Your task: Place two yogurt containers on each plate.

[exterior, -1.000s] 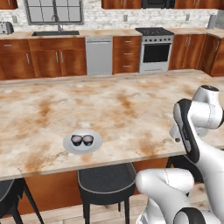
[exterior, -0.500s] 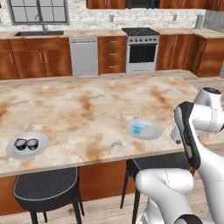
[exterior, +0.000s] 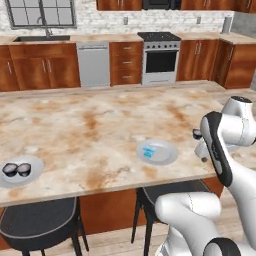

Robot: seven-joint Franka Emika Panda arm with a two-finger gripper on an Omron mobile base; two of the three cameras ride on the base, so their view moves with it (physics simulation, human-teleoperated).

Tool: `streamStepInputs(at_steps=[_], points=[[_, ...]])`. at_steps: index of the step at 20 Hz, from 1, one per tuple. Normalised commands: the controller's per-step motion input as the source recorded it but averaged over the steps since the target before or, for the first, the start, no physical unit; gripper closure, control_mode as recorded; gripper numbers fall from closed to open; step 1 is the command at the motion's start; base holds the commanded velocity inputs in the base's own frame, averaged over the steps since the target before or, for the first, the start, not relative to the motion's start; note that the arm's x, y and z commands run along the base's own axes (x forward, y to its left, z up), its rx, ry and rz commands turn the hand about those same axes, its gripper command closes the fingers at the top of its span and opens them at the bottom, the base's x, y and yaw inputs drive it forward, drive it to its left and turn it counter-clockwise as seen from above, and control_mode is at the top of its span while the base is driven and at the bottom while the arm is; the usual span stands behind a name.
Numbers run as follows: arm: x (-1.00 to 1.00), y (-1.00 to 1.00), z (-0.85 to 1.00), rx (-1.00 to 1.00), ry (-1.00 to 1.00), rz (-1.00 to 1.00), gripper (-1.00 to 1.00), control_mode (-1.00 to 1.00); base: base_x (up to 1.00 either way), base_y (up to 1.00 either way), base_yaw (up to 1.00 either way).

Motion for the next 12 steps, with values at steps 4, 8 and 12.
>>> streamStepInputs(at_steps=[4, 8, 12], points=[[0.0, 0.0, 0.0, 0.0, 0.0, 0.0, -1.0, 1.0, -0.27, -1.0, -0.17], [0.0, 0.0, 0.0, 0.0, 0.0, 0.0, -1.0, 1.0, 0.26, -1.0, -0.08], [0.0, 0.0, 0.0, 0.0, 0.0, 0.0, -1.0, 1.0, 0.71, -0.67, 0.01]])
